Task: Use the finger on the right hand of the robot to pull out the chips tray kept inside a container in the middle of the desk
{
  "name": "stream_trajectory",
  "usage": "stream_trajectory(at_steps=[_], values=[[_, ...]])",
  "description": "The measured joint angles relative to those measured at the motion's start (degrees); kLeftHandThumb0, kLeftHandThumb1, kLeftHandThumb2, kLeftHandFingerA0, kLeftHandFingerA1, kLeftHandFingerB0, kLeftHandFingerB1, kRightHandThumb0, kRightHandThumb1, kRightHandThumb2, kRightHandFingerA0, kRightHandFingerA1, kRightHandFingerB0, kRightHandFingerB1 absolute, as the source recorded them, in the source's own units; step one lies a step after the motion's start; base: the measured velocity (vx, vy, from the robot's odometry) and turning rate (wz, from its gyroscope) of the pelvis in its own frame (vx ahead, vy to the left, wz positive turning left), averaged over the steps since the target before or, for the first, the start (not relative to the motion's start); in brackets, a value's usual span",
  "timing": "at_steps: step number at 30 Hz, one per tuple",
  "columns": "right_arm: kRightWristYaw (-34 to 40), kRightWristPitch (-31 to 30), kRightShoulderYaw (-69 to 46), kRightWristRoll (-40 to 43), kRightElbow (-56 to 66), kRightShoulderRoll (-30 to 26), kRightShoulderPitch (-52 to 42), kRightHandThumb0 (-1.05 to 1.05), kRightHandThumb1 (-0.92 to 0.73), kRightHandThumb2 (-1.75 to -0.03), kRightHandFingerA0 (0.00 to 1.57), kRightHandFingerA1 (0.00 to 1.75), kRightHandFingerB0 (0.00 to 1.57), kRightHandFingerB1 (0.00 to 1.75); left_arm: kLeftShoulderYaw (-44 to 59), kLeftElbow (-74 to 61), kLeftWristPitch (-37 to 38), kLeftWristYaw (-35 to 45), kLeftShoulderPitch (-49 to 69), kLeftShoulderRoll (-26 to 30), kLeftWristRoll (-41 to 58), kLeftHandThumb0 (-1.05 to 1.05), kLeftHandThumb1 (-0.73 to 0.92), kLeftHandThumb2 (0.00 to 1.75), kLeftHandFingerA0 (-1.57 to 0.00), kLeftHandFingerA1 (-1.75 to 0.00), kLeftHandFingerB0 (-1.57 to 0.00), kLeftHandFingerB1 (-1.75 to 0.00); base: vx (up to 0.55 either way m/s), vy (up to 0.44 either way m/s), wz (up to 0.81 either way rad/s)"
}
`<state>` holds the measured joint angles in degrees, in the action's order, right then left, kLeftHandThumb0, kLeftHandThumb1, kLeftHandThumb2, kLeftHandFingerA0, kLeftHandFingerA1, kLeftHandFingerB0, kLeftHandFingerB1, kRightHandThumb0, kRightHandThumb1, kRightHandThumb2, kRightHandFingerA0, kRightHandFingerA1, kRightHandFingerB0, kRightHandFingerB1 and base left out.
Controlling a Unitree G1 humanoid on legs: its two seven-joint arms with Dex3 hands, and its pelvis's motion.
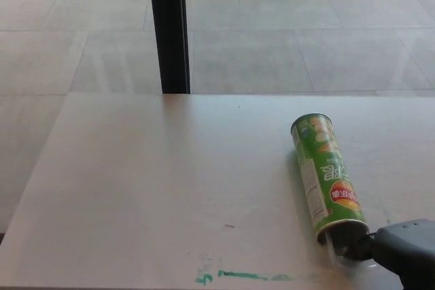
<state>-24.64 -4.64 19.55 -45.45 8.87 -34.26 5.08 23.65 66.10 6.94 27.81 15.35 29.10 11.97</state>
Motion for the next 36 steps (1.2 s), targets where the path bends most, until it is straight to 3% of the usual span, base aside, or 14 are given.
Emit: stream_trajectory(at_steps=[8, 13, 14, 15, 16, 22, 23, 26, 27, 29, 32, 36], values=[[-0.27, -0.07, -0.96, 0.37, 3.0, -1.57, -3.98, -0.25, -0.57, -0.56, 0.85, 1.13, 0.53, 0.44, -0.01, -0.27, 0.03, 0.01, 0.29, 0.12, 0.03, -0.67, 0.73, 0.62, -0.32, -0.69, -0.38, -0.6, 0.0, 0.0, 0.0], [-0.26, 0.41, -2.01, 1.12, 4.07, -2.19, -6.05, -0.25, -0.57, -0.57, 0.85, 1.1, 0.53, 0.43, 0.23, 0.01, 0.03, 0.03, 0.25, 0.13, 0.15, -0.66, 0.72, 0.62, -0.31, -0.69, -0.38, -0.61, 0.0, 0.0, 0.0], [-0.26, 0.47, -2.11, 1.18, 4.28, -2.19, -6.4, -0.24, -0.57, -0.56, 0.87, 0.98, 0.53, 0.44, 0.24, 0.04, 0.03, 0.04, 0.25, 0.14, 0.16, -0.68, 0.58, 1.02, -0.32, -0.68, -0.35, -0.64, 0.0, 0.0, 0.0], [-0.26, 0.47, -2.15, 1.24, 4.39, -2.18, -6.65, -0.24, -0.57, -0.56, 0.87, 0.98, 0.53, 0.44, 0.23, 0.07, 0.03, 0.03, 0.24, 0.15, 0.16, -0.68, 0.58, 1.02, -0.32, -0.68, -0.35, -0.64, 0.0, 0.0, 0.0], [-0.2, 0.52, -2.22, 1.4, 4.4, -2.17, -6.97, -0.23, -0.57, -0.57, 0.87, 1.0, 0.52, 0.44, 0.22, 0.12, 0.03, 0.03, 0.23, 0.16, 0.16, -0.68, 0.72, 0.62, -0.32, -0.7, -0.38, -0.59, 0.0, 0.0, 0.0], [0.53, 0.62, -2.16, 2.01, 4.78, -1.99, -8.64, -0.25, -0.56, -0.56, 0.87, 1.04, 0.53, 0.43, -0.21, 0.4, 0.04, -0.01, 0.19, 0.24, 0.05, -0.68, 0.74, 0.62, -0.31, -0.68, -0.33, -0.5, 0.0, 0.0, 0.0], [0.72, 0.6, -2.08, 2.02, 4.9, -1.96, -8.89, -0.26, -0.56, -0.56, 0.87, 0.97, 0.53, 0.44, -0.36, 0.54, 0.08, -0.03, 0.18, 0.29, 0.01, -0.67, 0.71, 0.62, -0.31, -0.71, -0.33, -0.52, 0.0, 0.0, 0.0], [1.16, 0.6, -2.0, 2.05, 5.26, -1.95, -9.51, -0.26, -0.57, -0.56, 0.87, 0.96, 0.53, 0.44, -0.29, 0.66, 0.22, -0.02, 0.2, 0.3, 0.04, -0.66, 0.73, 0.62, -0.33, -0.7, -0.35, -0.54, 0.0, 0.0, 0.0], [1.29, 0.57, -2.04, 2.1, 5.42, -1.95, -9.81, -0.25, -0.57, -0.56, 0.87, 0.98, 0.53, 0.44, -0.26, 0.81, 0.3, -0.02, 0.15, 0.31, 0.06, -0.66, 0.73, 0.62, -0.3, -0.71, -0.37, -0.67, 0.0, 0.0, 0.0], [1.49, 0.51, -2.1, 2.17, 5.76, -1.95, -10.3, -0.26, -0.56, -0.56, 0.89, 0.95, 0.54, 0.44, 0.02, 0.81, 0.3, 0.09, 0.13, 0.31, 0.21, -0.67, 0.72, 0.62, -0.31, -0.67, -0.35, -0.55, 0.0, 0.0, 0.0], [1.74, 0.29, -2.26, 2.26, 6.5, -1.96, -11.33, -0.25, -0.56, -0.56, 0.85, 1.06, 0.53, 0.44, 0.03, 1.24, 0.32, 0.08, -0.1, 0.32, 0.24, -0.67, 0.72, 0.62, -0.32, -0.7, -0.34, -0.57, 0.0, 0.0, 0.0], [2.4, 0.18, -2.4, 2.41, 6.69, -2.0, -12.57, -0.26, -0.57, -0.56, 0.88, 1.03, 0.53, 0.44, 0.06, 0.54, 0.32, 0.11, 0.22, 0.32, 0.28, -0.67, 0.71, 0.63, -0.31, -0.74, -0.31, -0.56, 0.0, 0.0, 0.0]])
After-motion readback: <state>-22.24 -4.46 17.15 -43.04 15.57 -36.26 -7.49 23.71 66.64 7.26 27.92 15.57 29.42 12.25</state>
